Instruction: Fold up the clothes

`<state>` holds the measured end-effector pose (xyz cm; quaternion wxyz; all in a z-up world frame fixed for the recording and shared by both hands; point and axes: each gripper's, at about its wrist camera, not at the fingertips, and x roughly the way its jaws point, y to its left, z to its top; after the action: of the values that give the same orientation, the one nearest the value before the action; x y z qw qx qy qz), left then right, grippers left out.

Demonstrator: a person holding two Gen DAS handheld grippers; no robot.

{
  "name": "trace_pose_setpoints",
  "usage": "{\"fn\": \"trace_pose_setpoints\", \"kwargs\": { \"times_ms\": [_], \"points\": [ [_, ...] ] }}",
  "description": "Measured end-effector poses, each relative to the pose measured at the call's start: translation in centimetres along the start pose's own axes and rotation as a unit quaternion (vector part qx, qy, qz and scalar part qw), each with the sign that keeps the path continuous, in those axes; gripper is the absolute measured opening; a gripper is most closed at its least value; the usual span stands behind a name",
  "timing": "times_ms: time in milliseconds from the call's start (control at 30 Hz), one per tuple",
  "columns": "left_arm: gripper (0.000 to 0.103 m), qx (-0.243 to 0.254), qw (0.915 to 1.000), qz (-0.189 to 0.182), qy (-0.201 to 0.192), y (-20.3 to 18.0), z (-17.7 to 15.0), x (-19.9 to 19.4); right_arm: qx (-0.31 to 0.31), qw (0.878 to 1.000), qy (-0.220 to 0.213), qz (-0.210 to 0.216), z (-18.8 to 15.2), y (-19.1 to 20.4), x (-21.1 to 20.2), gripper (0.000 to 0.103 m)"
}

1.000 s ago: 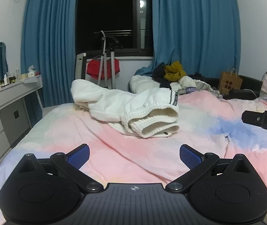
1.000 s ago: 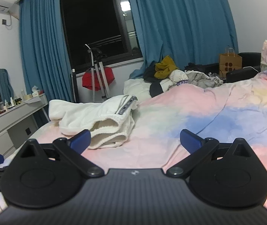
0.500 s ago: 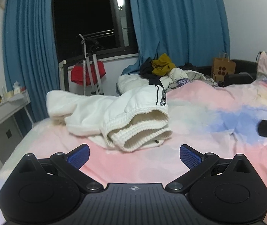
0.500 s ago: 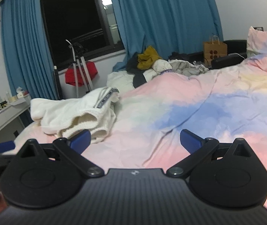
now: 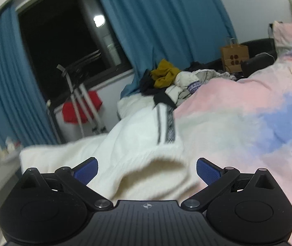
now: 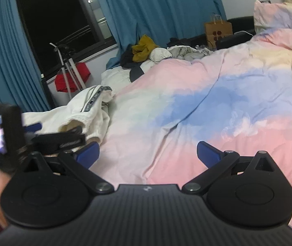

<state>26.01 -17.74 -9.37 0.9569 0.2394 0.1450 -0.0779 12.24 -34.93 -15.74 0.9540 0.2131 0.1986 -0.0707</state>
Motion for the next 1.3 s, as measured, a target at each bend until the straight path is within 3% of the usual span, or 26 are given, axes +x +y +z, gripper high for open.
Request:
{"fn": "trace_pose_setpoints", "kwargs": {
  "times_ms": [67, 167, 233, 300, 333, 367, 400, 433, 567, 733, 833, 933, 1067, 1233, 1300],
  "points": [
    [0.102, 0.021, 0.9995, 0.012, 0.019, -1.5, 0.6, 2.6, 0.0, 1.0, 0.002, -0.001, -0.2, -0.2, 0.5, 0.103],
    [0.094, 0.049, 0.9968, 0.026, 0.058, -3.3, 1.1, 6.6, -0.002, 1.0, 0.009, -0.003, -0.6, -0.3, 1.5, 0.103],
    [0.075, 0.051, 0.9961, 0.023, 0.068, -3.5, 1.2, 8.0, -0.001, 1.0, 0.01, -0.002, -0.8, -0.4, 1.9, 0.103],
    [0.063, 0.021, 0.9973, -0.004, 0.07, -2.7, 1.6, 8.4, -0.002, 1.0, 0.014, -0.001, -1.1, -0.5, 2.4, 0.103],
    [0.051, 0.006, 0.9973, -0.017, 0.071, -2.2, 1.8, 8.5, -0.002, 1.0, 0.016, 0.003, -1.2, -0.4, 2.6, 0.103],
    [0.044, -0.001, 0.9974, -0.024, 0.068, -1.6, 2.2, 8.1, 0.0, 1.0, 0.015, 0.007, -1.3, -0.5, 2.7, 0.103],
    [0.026, -0.008, 0.9977, -0.027, 0.062, -0.8, 2.6, 7.2, 0.004, 1.0, 0.011, 0.012, -1.3, -0.5, 2.8, 0.103],
    [0.022, -0.016, 0.9978, -0.03, 0.057, 0.1, 3.1, 6.3, 0.008, 1.0, 0.007, 0.017, -1.4, -0.5, 2.8, 0.103],
    [0.018, -0.085, 0.9938, -0.071, 0.009, 4.0, 5.4, -0.4, 0.006, 0.998, -0.02, 0.057, -1.4, -0.1, 1.8, 0.103],
    [0.018, -0.18, 0.9759, -0.113, -0.05, 9.5, 6.6, -10.7, 0.023, 0.991, -0.029, 0.128, -1.0, 0.3, 0.2, 0.103],
    [0.018, -0.242, 0.9601, -0.118, -0.075, 12.9, 5.3, -16.2, 0.042, 0.985, -0.017, 0.168, -0.6, 0.5, -0.7, 0.103],
    [0.018, -0.293, 0.9466, -0.108, -0.08, 16.4, 1.8, -20.0, 0.068, 0.978, 0.004, 0.199, -0.4, 0.3, -1.2, 0.103],
    [0.018, -0.352, 0.9297, -0.088, -0.064, 20.4, -2.9, -20.2, 0.119, 0.969, 0.064, 0.209, -0.5, -0.5, -0.7, 0.103],
    [0.018, -0.42, 0.9046, -0.064, -0.038, 25.1, -8.4, -19.0, 0.214, 0.934, 0.148, 0.246, -2.0, -1.9, 2.6, 0.103],
    [0.018, -0.425, 0.9019, -0.062, -0.042, 26.2, -9.0, -18.6, 0.22, 0.926, 0.168, 0.256, -2.6, -1.2, 3.8, 0.103]
  ]
}}
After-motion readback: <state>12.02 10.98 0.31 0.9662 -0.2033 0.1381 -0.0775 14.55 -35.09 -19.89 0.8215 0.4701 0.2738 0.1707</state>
